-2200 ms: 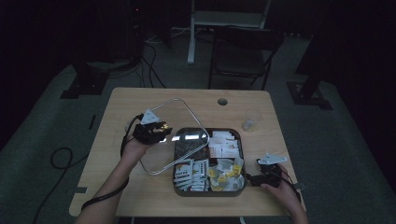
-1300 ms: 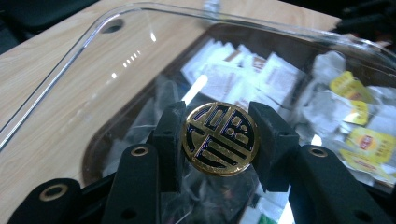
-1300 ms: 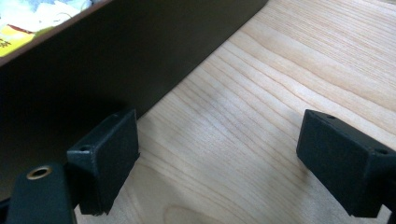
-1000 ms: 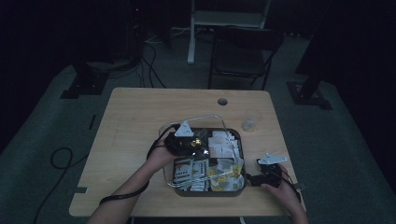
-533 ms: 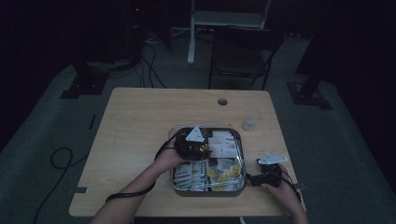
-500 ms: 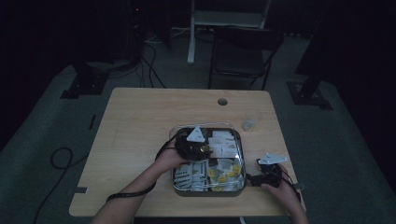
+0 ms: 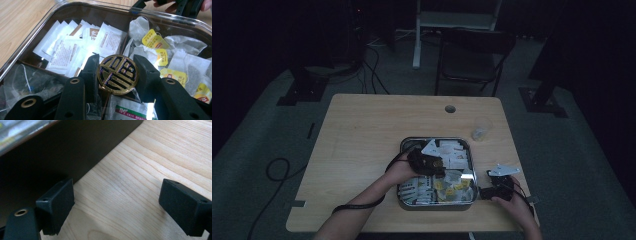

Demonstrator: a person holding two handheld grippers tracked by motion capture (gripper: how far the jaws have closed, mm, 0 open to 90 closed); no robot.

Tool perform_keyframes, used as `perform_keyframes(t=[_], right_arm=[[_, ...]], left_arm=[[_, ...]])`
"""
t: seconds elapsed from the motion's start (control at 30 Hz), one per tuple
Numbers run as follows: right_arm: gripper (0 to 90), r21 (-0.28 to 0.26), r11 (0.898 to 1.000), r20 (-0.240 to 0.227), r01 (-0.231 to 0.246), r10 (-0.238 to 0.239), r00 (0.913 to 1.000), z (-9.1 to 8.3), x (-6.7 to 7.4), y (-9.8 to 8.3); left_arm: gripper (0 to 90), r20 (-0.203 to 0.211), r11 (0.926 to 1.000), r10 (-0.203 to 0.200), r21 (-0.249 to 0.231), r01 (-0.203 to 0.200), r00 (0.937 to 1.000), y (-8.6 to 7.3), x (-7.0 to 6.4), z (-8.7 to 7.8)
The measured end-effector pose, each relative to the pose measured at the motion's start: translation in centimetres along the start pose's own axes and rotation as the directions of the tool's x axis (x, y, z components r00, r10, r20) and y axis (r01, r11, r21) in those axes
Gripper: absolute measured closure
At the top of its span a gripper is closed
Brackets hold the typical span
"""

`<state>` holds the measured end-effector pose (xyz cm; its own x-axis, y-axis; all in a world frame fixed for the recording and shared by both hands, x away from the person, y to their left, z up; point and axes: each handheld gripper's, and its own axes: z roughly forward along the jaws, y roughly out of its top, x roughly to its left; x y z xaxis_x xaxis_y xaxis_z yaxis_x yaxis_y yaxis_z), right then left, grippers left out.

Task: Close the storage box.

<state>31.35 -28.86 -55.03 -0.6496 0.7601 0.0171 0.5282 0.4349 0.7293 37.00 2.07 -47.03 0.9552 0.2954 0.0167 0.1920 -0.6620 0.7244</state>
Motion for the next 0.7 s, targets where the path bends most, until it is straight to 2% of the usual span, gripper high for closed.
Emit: perform_keyframes(t=[0.13,0.6,0.7], right_arm=[[12.4,0.0,1.0,0.0,0.0,0.0,1.0,0.0,0.01,0.0],[12.4,0.003,1.0,0.006,0.007,-0.007,1.0,0.03,0.08,0.01],[12.4,0.003,1.0,0.005,0.004,-0.004,1.0,0.02,0.07,0.01]], left_arm=[[59.7,0.01,0.9999,-0.012,-0.009,0.012,0.9999,-0.22,0.39,0.01],[59.7,0.012,0.9999,-0.006,-0.015,0.006,0.9999,-0.43,0.55,-0.05],[59.6,0.023,0.9999,-0.004,-0.01,0.004,0.9997,-0.39,0.78,-0.01]])
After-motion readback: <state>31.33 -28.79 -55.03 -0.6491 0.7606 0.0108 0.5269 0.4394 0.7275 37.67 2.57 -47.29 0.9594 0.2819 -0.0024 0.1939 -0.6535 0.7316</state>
